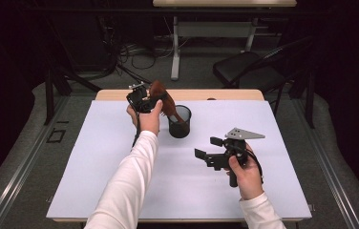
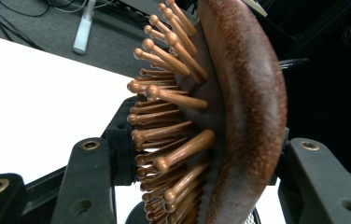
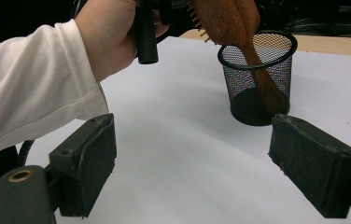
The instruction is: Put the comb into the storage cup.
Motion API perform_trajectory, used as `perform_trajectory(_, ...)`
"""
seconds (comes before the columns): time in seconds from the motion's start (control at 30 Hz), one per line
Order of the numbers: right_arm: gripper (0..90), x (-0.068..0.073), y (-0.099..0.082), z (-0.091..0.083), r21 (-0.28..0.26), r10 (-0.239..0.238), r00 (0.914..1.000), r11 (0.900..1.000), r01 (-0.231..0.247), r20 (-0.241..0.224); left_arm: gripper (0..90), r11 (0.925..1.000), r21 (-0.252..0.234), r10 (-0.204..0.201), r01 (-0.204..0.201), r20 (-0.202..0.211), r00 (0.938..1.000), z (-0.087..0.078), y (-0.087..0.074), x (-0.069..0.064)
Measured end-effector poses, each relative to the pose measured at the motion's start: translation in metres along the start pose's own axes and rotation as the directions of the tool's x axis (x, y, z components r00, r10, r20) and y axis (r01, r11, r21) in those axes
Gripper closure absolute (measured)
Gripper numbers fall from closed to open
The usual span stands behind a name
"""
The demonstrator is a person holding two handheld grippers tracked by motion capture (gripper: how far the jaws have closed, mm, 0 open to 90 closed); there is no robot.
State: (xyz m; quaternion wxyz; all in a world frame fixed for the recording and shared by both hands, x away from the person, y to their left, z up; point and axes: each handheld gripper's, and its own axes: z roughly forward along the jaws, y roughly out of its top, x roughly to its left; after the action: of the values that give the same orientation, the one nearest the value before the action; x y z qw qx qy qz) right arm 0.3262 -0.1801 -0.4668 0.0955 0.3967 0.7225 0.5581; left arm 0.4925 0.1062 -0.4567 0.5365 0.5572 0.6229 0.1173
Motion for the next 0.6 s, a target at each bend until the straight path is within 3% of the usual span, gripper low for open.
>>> perform_trajectory(0.13, 14.6, 0.0001, -0.0003, 0.0007, -0.001, 0.001, 1.0000, 1.0000, -0.001, 0.000, 47.3, 0.9996, 0.000, -0.029, 0.029, 0.011, 0.9995, -0.0007, -0.0008, 0.0062)
perform_trajectory(0.6, 14.6, 0.0006, -0.0005, 0.0013, 0.001, -0.002, 1.0000, 1.0000, 0.002, 0.000, 46.5, 0.9997, -0.008, -0.022, 0.022, 0.011, 0.9997, -0.0006, -0.0019, 0.0067)
